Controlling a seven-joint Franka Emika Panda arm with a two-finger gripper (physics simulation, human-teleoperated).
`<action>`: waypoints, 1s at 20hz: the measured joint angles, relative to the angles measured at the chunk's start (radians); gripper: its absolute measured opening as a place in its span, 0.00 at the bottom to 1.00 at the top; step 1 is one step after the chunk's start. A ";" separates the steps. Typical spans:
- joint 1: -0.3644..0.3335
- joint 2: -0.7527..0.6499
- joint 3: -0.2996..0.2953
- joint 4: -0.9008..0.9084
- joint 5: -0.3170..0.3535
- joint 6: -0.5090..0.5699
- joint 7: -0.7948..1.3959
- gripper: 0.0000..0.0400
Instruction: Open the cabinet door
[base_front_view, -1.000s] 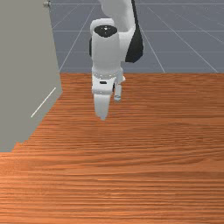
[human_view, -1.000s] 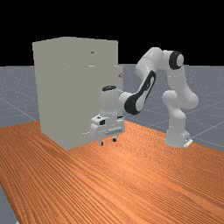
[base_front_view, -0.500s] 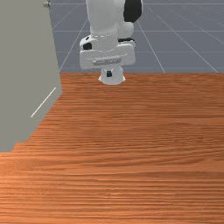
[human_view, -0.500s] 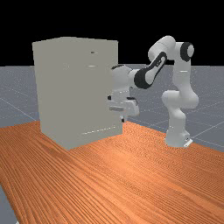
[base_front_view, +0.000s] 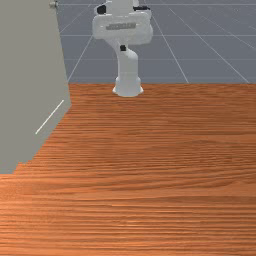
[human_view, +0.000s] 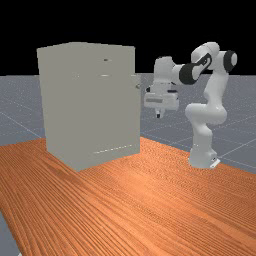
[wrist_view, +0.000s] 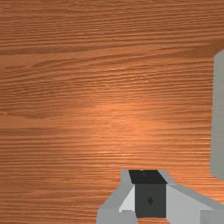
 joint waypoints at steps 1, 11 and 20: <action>-0.006 -0.064 0.005 -0.035 -0.007 -0.008 0.006 0.00; -0.195 -0.596 -0.050 -0.198 -0.144 -0.113 -0.017 0.00; -0.423 -0.779 -0.222 -0.203 -0.301 0.014 -0.021 0.00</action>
